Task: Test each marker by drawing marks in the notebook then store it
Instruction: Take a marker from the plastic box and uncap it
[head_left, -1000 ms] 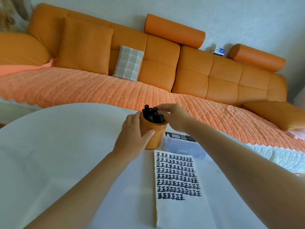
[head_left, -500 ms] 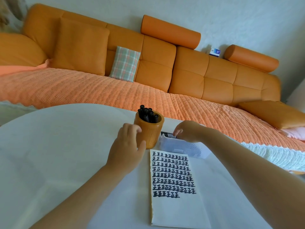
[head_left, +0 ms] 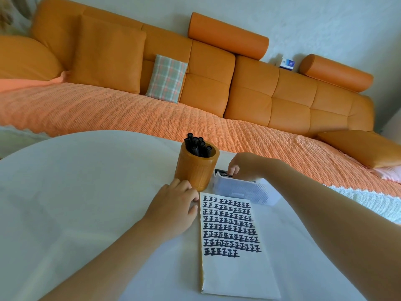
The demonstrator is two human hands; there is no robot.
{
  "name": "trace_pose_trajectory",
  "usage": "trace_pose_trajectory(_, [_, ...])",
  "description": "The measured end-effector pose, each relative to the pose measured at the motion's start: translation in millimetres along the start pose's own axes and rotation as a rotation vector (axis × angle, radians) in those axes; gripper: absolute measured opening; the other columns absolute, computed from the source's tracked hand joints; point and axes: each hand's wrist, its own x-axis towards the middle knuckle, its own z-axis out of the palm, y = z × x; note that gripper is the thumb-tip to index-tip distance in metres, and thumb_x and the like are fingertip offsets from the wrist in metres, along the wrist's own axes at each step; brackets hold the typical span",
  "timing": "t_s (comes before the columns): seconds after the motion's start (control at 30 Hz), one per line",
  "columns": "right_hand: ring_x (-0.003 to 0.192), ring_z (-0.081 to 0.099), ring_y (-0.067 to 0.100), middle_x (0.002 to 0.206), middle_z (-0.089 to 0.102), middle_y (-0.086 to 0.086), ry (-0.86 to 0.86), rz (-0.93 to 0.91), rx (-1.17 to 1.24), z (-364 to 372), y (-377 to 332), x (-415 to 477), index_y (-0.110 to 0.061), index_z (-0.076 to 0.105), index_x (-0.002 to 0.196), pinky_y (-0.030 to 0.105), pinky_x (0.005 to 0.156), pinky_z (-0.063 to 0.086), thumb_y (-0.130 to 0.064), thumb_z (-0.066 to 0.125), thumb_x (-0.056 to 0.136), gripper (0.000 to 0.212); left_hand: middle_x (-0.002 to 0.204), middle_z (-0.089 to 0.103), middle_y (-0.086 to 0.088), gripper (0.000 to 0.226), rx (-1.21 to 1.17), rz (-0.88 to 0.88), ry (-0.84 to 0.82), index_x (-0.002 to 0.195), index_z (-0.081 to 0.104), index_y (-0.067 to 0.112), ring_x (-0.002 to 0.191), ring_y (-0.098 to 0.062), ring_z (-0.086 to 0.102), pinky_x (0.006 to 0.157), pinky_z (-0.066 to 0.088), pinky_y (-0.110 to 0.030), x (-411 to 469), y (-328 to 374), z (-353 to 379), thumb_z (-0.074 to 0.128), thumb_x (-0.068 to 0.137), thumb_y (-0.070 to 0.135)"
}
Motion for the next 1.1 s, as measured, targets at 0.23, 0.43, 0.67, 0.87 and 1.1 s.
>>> trace_pose_trajectory(0.23, [0.088,0.061,0.016,0.111,0.066,-0.002,0.257,0.038,0.112,1.3,-0.1,-22.6,-0.025,0.067,0.120,0.033,0.078,0.054,-0.023,0.052,0.096,0.028,0.116,0.054,0.011,0.026,0.016,0.001,-0.018,0.114,0.055,0.031,0.105,-0.011,0.046,0.087,0.040,-0.024,0.7,-0.7,-0.1,0.041,0.097,0.043])
trace_pose_trajectory(0.43, [0.063,0.050,0.010,0.076,0.054,-0.004,0.573,0.016,0.544,9.0,-8.8,-76.6,-0.028,0.064,0.095,0.024,0.054,0.038,-0.025,0.064,0.091,0.004,0.103,0.057,0.011,0.013,-0.035,-0.014,0.016,0.104,0.054,0.030,0.095,-0.010,0.052,0.072,0.044,-0.020,3.9,6.3,-7.6,0.048,0.094,0.036])
trace_pose_trajectory(0.67, [0.060,0.059,0.024,0.066,0.064,0.010,0.419,-0.009,1.263,47.1,-25.8,-121.9,-0.006,0.063,0.085,0.041,0.063,0.050,-0.008,0.066,0.091,0.007,0.092,0.053,0.014,0.006,-0.245,-0.020,0.128,0.099,0.057,0.026,0.087,-0.005,0.050,0.064,0.050,-0.028,6.6,33.4,-19.0,0.054,0.094,0.027])
trace_pose_trajectory(0.87, [0.067,0.064,0.031,0.083,0.072,0.020,0.297,-0.044,1.552,69.0,-25.5,-136.1,-0.006,0.057,0.098,0.036,0.058,0.051,-0.002,0.065,0.091,0.011,0.106,0.055,0.017,0.024,-0.311,0.068,0.011,0.115,0.054,0.029,0.100,-0.002,0.050,0.072,0.050,-0.022,1.0,54.6,-22.7,0.050,0.094,0.041])
trace_pose_trajectory(1.1, [0.077,0.071,0.027,0.089,0.073,0.015,0.213,-0.069,1.548,80.4,-20.1,-142.6,-0.007,0.067,0.096,0.032,0.064,0.056,-0.003,0.071,0.086,0.012,0.093,0.053,0.020,0.014,-0.260,0.092,-0.015,0.106,0.060,0.027,0.088,0.000,0.049,0.067,0.045,-0.022,-2.1,52.3,-27.2,0.060,0.092,0.030])
